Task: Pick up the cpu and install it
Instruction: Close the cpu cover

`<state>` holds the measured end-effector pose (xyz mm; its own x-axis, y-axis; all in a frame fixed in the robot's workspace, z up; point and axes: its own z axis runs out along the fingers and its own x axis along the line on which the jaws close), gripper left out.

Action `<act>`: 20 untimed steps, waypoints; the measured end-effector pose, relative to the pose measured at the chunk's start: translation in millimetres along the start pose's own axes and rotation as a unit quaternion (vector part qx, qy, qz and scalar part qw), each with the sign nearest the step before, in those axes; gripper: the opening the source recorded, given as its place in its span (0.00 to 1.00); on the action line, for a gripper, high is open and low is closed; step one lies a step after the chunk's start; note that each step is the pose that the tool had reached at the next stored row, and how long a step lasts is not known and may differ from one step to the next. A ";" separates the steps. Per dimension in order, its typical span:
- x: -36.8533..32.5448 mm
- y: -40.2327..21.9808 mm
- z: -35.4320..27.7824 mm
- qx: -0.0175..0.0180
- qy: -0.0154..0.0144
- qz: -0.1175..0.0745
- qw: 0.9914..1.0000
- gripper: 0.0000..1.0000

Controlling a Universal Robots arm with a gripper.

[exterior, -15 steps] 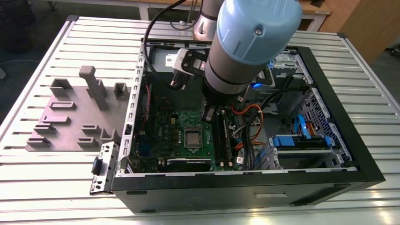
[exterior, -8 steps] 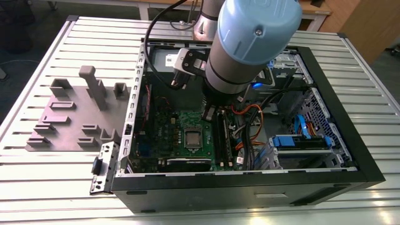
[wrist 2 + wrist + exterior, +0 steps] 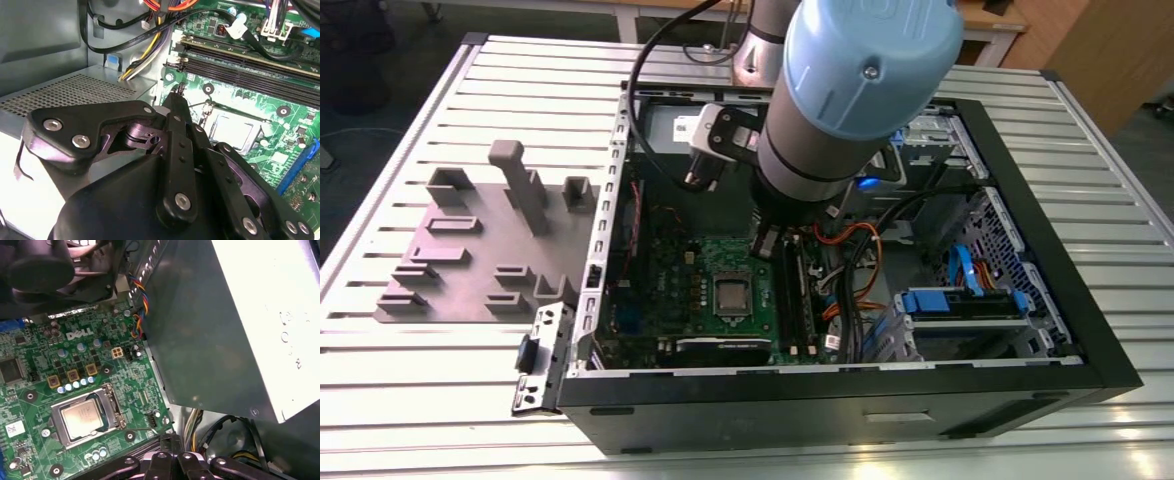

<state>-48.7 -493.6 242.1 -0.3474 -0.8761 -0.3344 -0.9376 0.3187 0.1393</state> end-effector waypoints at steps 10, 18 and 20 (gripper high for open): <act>18.2 14.6 -4.1 0.000 0.001 0.000 1.000 0.11; 24.8 15.6 -6.4 0.000 0.001 0.000 1.000 0.11; 24.9 15.5 -6.4 0.000 0.001 0.000 1.000 0.11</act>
<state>-71.8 -512.8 241.9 -0.3476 -0.8766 -0.3329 -0.9375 0.3190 0.1388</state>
